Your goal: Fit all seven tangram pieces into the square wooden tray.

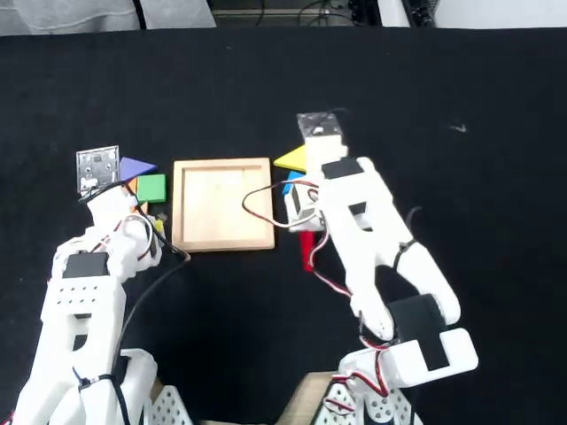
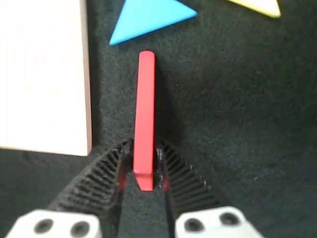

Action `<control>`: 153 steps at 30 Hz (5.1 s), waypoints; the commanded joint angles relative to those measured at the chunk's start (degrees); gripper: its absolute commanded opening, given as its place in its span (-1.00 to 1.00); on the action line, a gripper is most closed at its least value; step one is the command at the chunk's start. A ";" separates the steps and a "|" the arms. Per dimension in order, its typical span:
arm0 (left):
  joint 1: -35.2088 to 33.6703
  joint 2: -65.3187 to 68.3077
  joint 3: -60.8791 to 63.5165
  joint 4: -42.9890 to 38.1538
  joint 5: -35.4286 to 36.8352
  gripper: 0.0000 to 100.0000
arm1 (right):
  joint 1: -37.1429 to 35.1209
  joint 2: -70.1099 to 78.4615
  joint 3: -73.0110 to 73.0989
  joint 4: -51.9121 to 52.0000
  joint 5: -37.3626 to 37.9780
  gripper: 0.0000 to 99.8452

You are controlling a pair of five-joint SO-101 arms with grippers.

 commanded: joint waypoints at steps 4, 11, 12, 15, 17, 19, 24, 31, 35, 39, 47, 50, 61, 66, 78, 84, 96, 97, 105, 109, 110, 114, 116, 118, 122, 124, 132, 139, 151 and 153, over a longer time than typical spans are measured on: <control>-4.62 -0.53 -0.84 -0.88 0.44 -0.68 | -0.53 -3.47 -10.24 8.79 23.56 -0.98; -18.42 -0.53 -0.57 1.41 -0.53 -0.68 | -2.73 -3.30 -28.88 24.26 38.95 -0.98; -20.35 -0.53 -0.48 2.02 -1.67 -0.68 | -3.34 -3.03 -30.90 25.05 40.44 -0.98; -24.75 -0.53 1.10 3.52 -6.33 -0.68 | -6.95 -2.86 -33.98 25.23 45.71 -0.98; -26.51 -0.53 3.47 2.73 -8.44 -0.68 | -10.90 -2.77 -33.80 25.23 51.43 -0.98; -28.00 -0.53 5.49 0.88 -9.85 -0.68 | -15.03 -1.80 -33.10 24.00 55.65 -0.98; -28.79 -0.53 6.02 -0.09 -9.85 -0.68 | -20.84 5.67 -33.01 14.59 56.88 -0.98; -28.53 -0.53 6.81 -2.02 -9.76 -0.68 | -22.59 14.81 -33.36 5.89 57.14 -0.98; -28.44 -0.53 6.73 -2.11 -9.76 -0.68 | -22.59 15.78 -32.92 3.78 57.23 -0.98; -28.44 -0.44 6.99 -3.52 -9.76 -0.68 | -22.68 15.96 -30.99 3.60 57.67 -0.98; -26.95 -0.44 7.08 -3.78 -9.76 -0.68 | -22.68 15.96 -21.67 -2.81 63.82 -0.98; -26.59 -0.44 7.08 -3.87 -9.76 -0.68 | -22.86 15.96 -20.62 -3.25 63.91 -0.98; -26.42 -0.44 7.08 -4.04 -9.76 -0.68 | -25.41 15.60 -20.53 -3.25 60.48 -0.98; -26.42 -0.44 7.08 -4.04 -9.76 -0.68 | -25.93 15.60 -19.30 -3.25 60.48 -0.98; -26.42 -0.44 7.08 -4.13 -9.76 -0.68 | -25.76 15.43 -21.05 1.76 60.40 -0.96; -26.42 -0.44 7.08 -4.13 -9.76 -0.68 | -25.76 15.43 -21.85 2.55 59.34 -0.70; -26.42 -0.44 7.08 -4.13 -9.67 -0.68 | -23.30 15.60 -26.07 2.37 59.16 -0.65; -26.42 -0.44 7.08 -4.13 -9.67 -0.68 | -23.03 15.87 -26.59 2.37 59.16 -0.65; -26.42 -0.44 7.08 -4.13 -9.67 -0.68 | -21.89 15.43 -28.18 0.88 59.08 -0.65; -26.33 -0.44 7.08 -4.13 -9.67 -0.68 | -19.60 15.60 -30.02 0.79 57.49 -0.65; -26.33 -0.44 7.08 -4.13 -9.67 -0.68 | -19.16 15.87 -30.46 0.79 56.97 -0.65; -26.33 -0.44 7.08 -4.13 -9.67 -0.68 | -18.90 15.87 -30.99 -2.20 53.54 -0.65; -26.33 -0.44 7.08 -4.13 -9.67 -0.68 | -18.90 16.13 -30.55 -7.82 49.05 -0.70; -26.33 -0.44 7.08 -4.13 -9.67 -0.68 | -18.55 17.63 -29.41 -14.59 43.96 -0.87; -26.33 -0.44 7.08 -4.13 -9.67 -0.68 | -16.00 23.25 -29.23 -22.33 40.53 -0.95; -26.33 -0.44 7.08 -4.13 -9.67 -0.68 | -14.68 25.89 -31.16 -22.07 41.23 -0.98; -26.33 -0.44 7.08 -4.13 -9.67 -0.68 | -13.45 34.33 -40.75 -15.47 41.41 -0.98; -26.33 -0.44 7.08 -4.13 -9.67 -0.68 | -14.51 36.62 -43.82 -10.90 41.58 -0.98; -26.33 -0.44 7.08 -4.13 -9.67 -0.68 | -18.29 36.62 -43.38 -5.27 45.10 -0.98; -26.33 -0.44 7.08 -4.13 -9.67 -0.68 | -18.29 36.53 -43.38 -4.84 45.19 -0.98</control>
